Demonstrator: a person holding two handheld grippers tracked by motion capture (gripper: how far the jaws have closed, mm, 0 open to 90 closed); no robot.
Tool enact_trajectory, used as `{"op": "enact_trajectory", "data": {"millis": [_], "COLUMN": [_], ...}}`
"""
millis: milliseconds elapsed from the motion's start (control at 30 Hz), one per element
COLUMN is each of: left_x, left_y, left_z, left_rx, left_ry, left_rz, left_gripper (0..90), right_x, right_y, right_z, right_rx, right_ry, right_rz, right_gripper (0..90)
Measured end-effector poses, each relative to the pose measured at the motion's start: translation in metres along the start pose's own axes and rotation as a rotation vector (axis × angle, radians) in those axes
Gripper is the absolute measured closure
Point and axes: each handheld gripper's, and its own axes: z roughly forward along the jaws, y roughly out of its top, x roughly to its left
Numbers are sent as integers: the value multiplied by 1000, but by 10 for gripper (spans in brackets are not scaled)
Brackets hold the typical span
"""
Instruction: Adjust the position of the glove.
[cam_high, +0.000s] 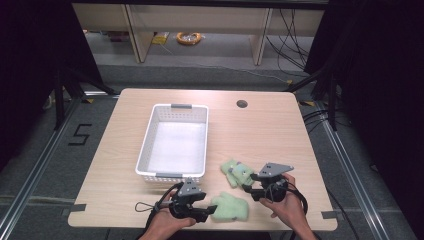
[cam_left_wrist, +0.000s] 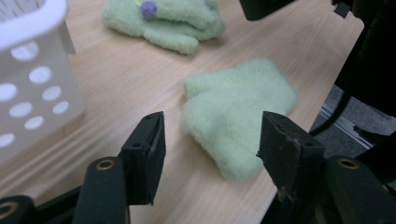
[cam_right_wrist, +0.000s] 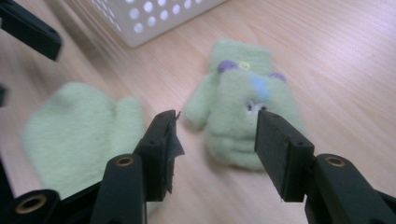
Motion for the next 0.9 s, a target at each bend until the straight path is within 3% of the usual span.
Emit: {"op": "enact_trajectory", "data": {"millis": [33, 167, 233, 300, 400, 533, 567, 700, 733, 767, 800, 900], "left_x": [-1, 1, 2, 4, 6, 7, 9, 8, 8, 8, 8, 8], "left_y": [-1, -4, -5, -7, -10, -12, -12, -13, -13, -13, -13, -14], "left_z": [-1, -5, -7, -9, -11, -13, -14, -13, -13, -13, -13, -12], "left_rx": [-4, 1, 0, 5, 2, 8, 21, 9, 17, 15, 18, 20], "left_ry": [0, -2, 5, 4, 8, 11, 9, 6, 8, 8, 9, 9], "left_rz": [-19, -17, -28, -33, -58, -60, -35, -52, -48, -50, -53, -51], "left_gripper": [394, 370, 354, 346, 338, 332, 331, 330, 330, 329, 330, 332], "right_x": [-3, -10, -12, -13, -14, -16, -17, -18, -19, -20, -18, -21], "right_y": [3, 10, 15, 19, 24, 30, 31, 33, 33, 31, 31, 32], "right_z": [3, 18, 23, 30, 36, 48, 51, 58, 62, 65, 66, 66], "right_rx": [9, 27, 65, 54, 68, 84, 91, 110, 161, 148, 169, 178], "right_ry": [-2, -20, -16, -15, -7, -12, -14, -22, -23, -23, -26, -32], "right_rz": [-16, -44, -57, -75, -67, -78, -77, -67, -59, -80, -52, -65], "right_gripper": [497, 495, 499, 504, 503, 500, 500, 486, 502, 516, 538, 685]}}
